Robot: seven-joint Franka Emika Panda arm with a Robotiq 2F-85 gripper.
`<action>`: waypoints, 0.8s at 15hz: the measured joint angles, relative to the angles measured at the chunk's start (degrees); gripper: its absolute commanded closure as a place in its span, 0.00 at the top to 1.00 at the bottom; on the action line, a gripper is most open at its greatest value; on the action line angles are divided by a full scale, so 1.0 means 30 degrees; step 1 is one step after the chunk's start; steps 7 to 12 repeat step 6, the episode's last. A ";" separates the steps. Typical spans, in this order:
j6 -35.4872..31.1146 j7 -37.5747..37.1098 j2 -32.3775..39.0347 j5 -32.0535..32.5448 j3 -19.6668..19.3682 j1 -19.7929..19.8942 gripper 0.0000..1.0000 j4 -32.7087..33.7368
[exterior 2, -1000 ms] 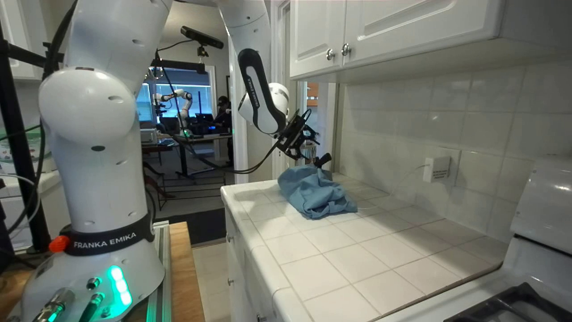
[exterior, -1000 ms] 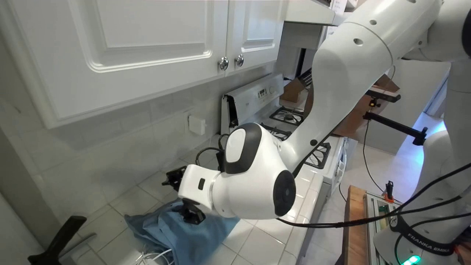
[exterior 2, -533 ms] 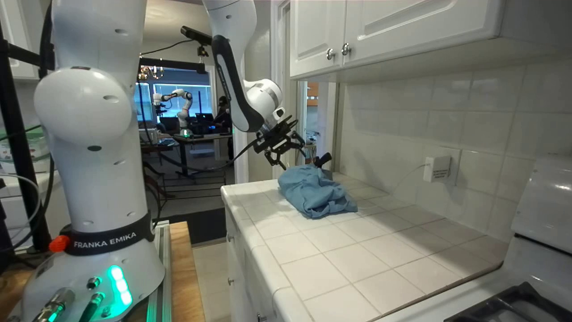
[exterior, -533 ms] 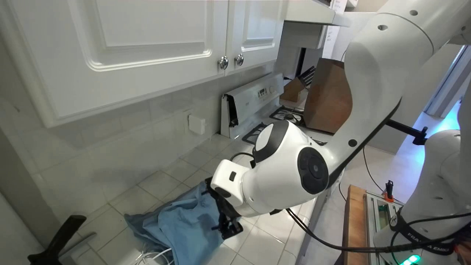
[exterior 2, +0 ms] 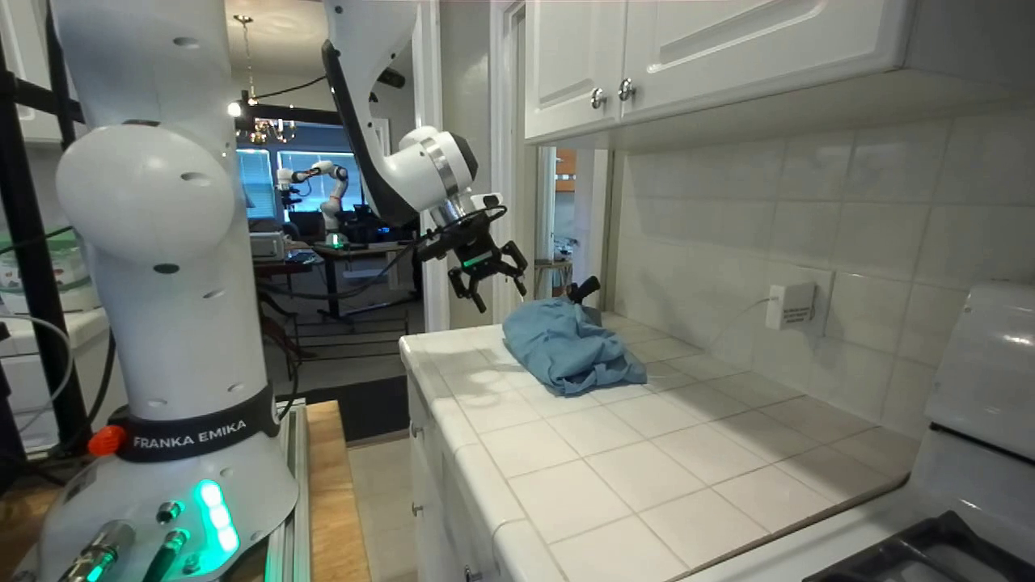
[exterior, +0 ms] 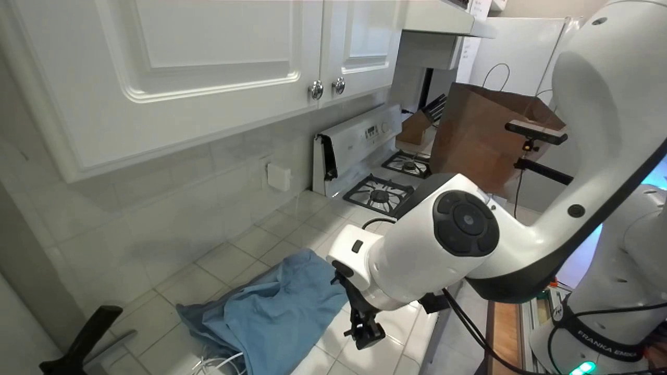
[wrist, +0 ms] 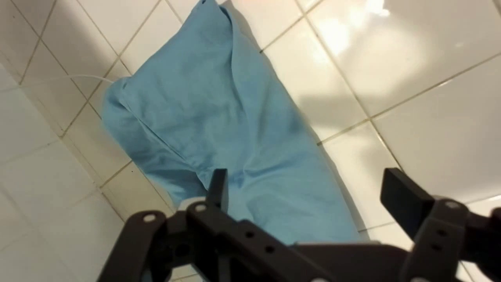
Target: Fold the towel in half
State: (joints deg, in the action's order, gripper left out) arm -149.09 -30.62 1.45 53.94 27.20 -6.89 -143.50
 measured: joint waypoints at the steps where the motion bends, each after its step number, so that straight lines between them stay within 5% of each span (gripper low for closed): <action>1: 0.0009 0.0854 -0.0545 -0.1478 -0.0073 -0.0334 1.00 -0.0161; 5: 0.0277 0.2516 -0.2634 -0.6886 -0.0759 -0.2315 1.00 -0.1004; 12: 0.0344 0.2520 -0.3021 -0.7300 -0.0786 -0.2552 1.00 -0.1235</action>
